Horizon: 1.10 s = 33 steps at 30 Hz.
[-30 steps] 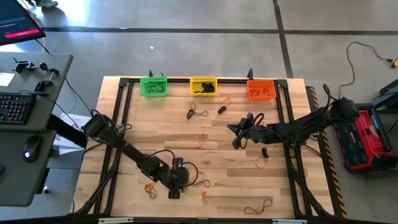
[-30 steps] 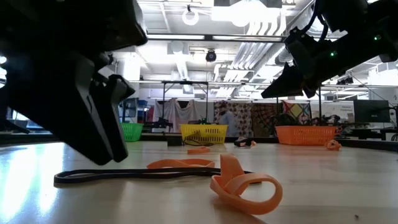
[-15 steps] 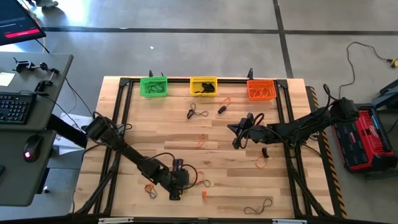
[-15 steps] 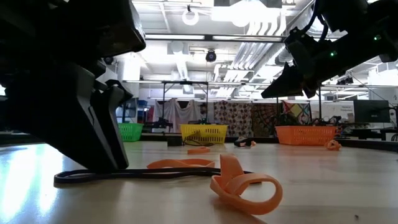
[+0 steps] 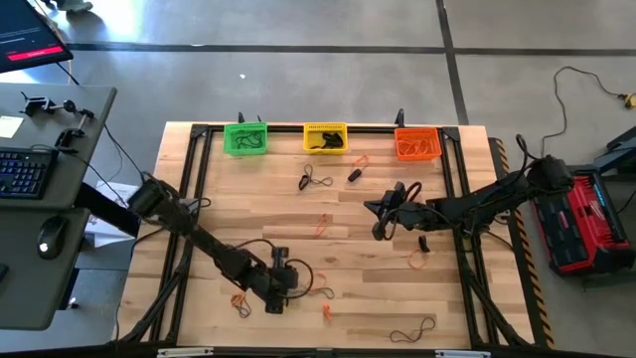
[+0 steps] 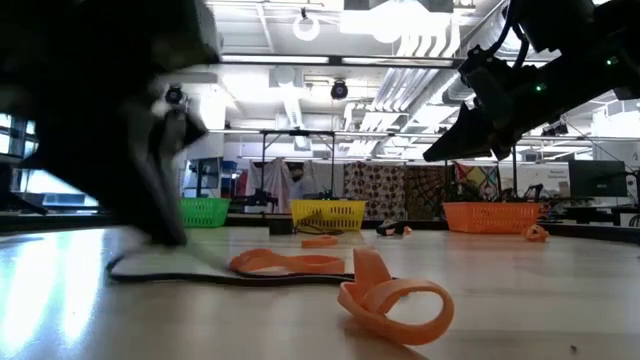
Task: Sort rubber bands into baskets
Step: Put the purple rubber band into the green bin
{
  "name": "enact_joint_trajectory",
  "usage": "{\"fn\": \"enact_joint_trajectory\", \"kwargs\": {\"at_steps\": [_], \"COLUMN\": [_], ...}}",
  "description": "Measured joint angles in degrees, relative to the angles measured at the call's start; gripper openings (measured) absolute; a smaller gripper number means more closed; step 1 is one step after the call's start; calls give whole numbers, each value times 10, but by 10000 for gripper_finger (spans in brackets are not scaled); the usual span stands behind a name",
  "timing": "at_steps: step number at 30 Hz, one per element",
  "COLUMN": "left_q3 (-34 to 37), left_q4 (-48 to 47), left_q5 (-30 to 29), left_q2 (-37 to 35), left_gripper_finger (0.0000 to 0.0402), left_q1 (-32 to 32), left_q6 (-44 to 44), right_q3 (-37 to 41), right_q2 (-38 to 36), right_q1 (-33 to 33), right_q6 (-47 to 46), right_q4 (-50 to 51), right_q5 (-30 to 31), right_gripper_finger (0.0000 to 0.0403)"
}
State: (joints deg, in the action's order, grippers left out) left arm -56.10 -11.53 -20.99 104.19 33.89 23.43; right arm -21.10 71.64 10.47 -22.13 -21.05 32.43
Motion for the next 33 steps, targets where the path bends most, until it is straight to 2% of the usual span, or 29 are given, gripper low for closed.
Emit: {"fn": "enact_joint_trajectory", "kwargs": {"at_steps": [10,17,26,33], "left_q3": [-2,-2,-2,-2], "left_q4": [-123,-173,-251,-284], "left_q5": [-89,-118,-113,-105], "left_q2": [-143,-238,-327,-362], "left_gripper_finger": [0,0,0,0], "left_q1": [-30,-85,-221,-370], "left_q6": [4,5,-16,-87], "right_q3": [0,0,0,0], "right_q2": [0,0,0,0], "right_q1": [1,1,1,1], "right_q6": [2,8,32,32], "right_q4": [20,29,29,30], "right_q5": [0,0,0,-1], "right_gripper_finger": [0,0,0,0]}}
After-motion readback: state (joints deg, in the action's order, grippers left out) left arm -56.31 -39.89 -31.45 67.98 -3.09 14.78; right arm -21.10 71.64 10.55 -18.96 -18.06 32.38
